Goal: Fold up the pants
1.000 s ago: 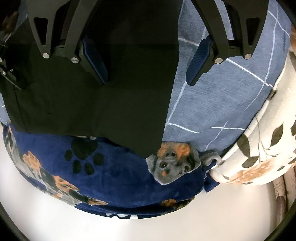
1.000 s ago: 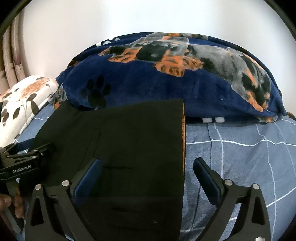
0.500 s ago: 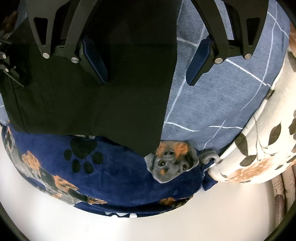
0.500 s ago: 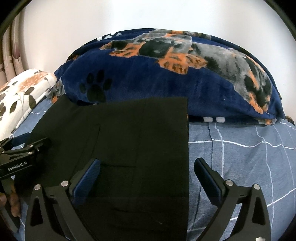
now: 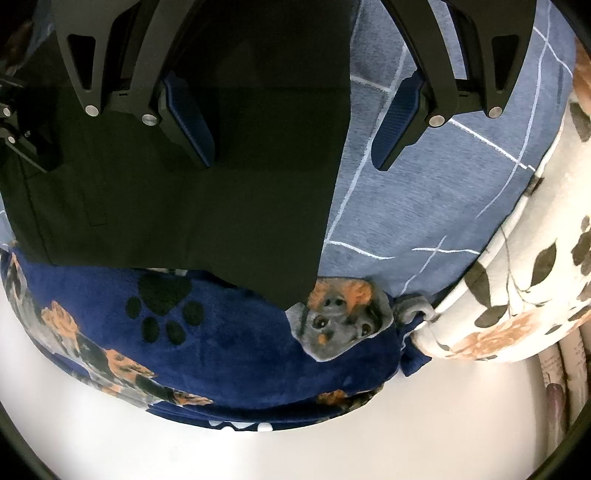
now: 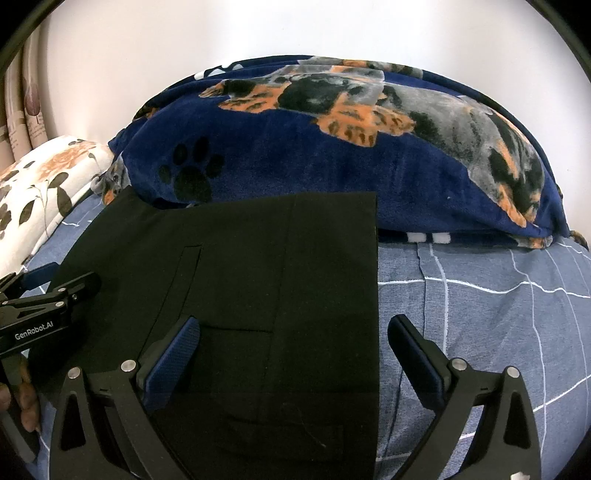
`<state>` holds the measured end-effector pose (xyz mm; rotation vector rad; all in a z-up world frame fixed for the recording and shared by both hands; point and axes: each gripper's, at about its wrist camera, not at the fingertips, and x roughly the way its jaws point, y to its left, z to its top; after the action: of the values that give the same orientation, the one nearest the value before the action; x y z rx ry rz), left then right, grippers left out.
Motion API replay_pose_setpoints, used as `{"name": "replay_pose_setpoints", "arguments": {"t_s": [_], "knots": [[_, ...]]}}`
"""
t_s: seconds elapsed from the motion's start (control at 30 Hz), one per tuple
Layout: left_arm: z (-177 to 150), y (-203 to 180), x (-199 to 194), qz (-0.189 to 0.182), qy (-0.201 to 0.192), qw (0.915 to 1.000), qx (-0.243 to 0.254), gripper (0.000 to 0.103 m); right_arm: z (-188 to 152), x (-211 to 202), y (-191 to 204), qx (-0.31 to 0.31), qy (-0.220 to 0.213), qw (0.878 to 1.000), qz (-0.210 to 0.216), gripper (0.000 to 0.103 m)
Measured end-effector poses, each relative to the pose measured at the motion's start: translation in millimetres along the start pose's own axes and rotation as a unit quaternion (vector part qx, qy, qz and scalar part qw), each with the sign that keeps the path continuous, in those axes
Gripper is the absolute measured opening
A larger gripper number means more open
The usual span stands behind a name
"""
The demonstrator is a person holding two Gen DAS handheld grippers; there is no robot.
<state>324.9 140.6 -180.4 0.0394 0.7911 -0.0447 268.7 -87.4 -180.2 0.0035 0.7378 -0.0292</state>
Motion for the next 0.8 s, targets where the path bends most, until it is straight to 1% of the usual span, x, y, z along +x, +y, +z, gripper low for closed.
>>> {"name": "replay_pose_setpoints", "arguments": {"t_s": [0.13, 0.23, 0.33, 0.4, 0.43, 0.47, 0.5, 0.57, 0.7, 0.8], "knots": [[-0.6, -1.4, -1.3, 0.007, -0.004, 1.0, 0.002, 0.087, 0.5, 1.1, 0.4, -0.001, 0.001, 1.0, -0.001, 0.101], [-1.3, -0.2, -6.1, 0.018, -0.015, 0.9997, -0.001, 0.087, 0.8, 1.8, 1.1, -0.004, 0.002, 1.0, -0.007, 0.101], [-3.3, 0.1, -17.3, 0.043, -0.035, 0.9985, 0.0, 0.087, 1.2, 0.5, 0.4, -0.003, -0.002, 1.0, -0.009, 0.101], [-5.8, -0.5, -26.4, 0.06, -0.043, 0.9973, 0.009, 0.089, 1.2, -3.2, -1.1, 0.0, -0.008, 1.0, -0.013, 0.101], [-8.4, -0.6, -33.6, 0.07, -0.046, 0.9964, 0.016, 0.09, 0.6, -7.6, -1.0, -0.002, -0.013, 1.0, -0.017, 0.101], [-10.3, 0.1, -38.1, 0.072, -0.048, 0.9961, 0.018, 0.092, -0.8, -14.1, -0.5, -0.005, -0.021, 1.0, -0.02, 0.101], [-12.9, 1.5, -44.4, 0.07, -0.05, 0.9961, 0.019, 0.093, -3.6, -24.8, -0.2, -0.007, -0.034, 0.999, -0.023, 0.102], [-17.8, 5.4, -59.6, 0.061, -0.053, 0.9966, 0.017, 0.093, -7.6, -41.9, -0.4, -0.004, -0.048, 0.999, -0.024, 0.102], [-24.3, 7.3, -89.2, 0.072, -0.066, 0.9951, 0.014, 0.095, -16.2, -77.9, 2.4, -0.002, -0.068, 0.998, -0.003, 0.102], [-26.9, 6.3, -114.2, 0.063, -0.08, 0.9947, 0.014, 0.096, -22.4, -100.4, 7.2, -0.006, -0.073, 0.997, 0.013, 0.102]]}}
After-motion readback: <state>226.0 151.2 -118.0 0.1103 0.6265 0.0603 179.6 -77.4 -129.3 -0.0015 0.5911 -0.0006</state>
